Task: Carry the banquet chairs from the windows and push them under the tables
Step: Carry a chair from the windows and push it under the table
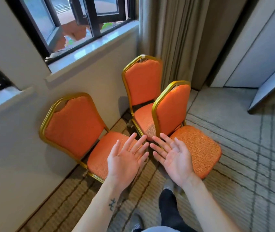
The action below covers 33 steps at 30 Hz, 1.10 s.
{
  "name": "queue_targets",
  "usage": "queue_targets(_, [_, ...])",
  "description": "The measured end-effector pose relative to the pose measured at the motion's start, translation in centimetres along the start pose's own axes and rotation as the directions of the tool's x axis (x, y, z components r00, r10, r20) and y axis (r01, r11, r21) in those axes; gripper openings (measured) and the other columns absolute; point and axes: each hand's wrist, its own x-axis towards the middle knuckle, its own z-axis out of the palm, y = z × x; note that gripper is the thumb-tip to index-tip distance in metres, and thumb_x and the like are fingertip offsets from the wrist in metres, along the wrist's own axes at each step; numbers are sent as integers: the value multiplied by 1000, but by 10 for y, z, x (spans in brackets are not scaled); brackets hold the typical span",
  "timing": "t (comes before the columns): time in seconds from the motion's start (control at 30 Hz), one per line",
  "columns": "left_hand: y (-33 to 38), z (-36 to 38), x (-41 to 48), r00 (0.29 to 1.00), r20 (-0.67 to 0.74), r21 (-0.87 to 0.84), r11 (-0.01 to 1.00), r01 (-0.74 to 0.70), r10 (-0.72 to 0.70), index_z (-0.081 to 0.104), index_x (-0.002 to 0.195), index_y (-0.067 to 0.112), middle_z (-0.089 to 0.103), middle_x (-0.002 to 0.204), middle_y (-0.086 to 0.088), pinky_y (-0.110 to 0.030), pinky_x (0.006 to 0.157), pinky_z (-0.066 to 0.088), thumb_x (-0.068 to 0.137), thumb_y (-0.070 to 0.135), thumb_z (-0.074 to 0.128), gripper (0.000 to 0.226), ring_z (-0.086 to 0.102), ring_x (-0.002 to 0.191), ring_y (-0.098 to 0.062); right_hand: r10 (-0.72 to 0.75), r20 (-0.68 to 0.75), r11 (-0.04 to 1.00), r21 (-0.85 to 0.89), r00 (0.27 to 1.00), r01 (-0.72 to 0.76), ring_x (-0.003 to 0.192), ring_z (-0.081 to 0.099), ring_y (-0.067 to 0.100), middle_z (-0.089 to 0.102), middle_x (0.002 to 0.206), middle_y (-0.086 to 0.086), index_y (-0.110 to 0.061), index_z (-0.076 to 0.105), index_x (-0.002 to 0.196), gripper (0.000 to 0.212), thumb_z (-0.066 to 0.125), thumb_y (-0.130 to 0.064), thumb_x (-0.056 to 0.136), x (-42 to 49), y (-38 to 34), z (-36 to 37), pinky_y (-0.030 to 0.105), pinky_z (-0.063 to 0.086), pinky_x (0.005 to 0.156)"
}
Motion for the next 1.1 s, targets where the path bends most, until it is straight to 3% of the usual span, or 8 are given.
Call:
queue_targets(0.27, [6,53,118,1000,9,94,996,5,-6,46,151,17,60,144,-15,-52,118,34,105,54,28,61,57,133,-35,-9,-41,1000,5,999,9,125,63,34,67,134,15,-11,53,143,51,32,-41,108,109,-67,-17,51,42,112])
queue_targets(0.47, [16,91,219,1000,-26,134,991,2,2,50,148,17,61,143,-14,-55,122,29,106,55,27,61,58,133,-34,-26,-11,997,-69,1000,25,122,65,33,68,132,13,-13,55,141,49,30,-39,108,206,-134,-20,53,43,112])
queue_targets(0.7, [28,124,309,999,-34,226,974,32,-25,49,149,17,61,143,-15,-54,121,31,106,53,29,59,58,134,-32,-8,-28,1000,-3,1000,8,124,64,31,68,133,12,-13,54,142,48,31,-39,108,286,-175,-32,50,45,109])
queue_targets(0.9, [50,137,406,993,-103,304,948,92,-64,51,147,16,62,143,-11,-50,126,21,105,53,31,59,52,139,-27,25,-125,999,43,992,-20,122,66,29,70,130,11,-11,56,139,49,33,-39,107,360,-190,-31,48,47,108])
queue_targets(1.1, [63,156,485,980,-83,357,913,197,-179,54,145,14,65,139,-12,-48,122,29,106,53,32,60,55,136,-27,61,-248,998,49,967,-51,120,67,27,72,127,7,-13,59,136,48,31,-40,108,407,-194,-28,48,49,106])
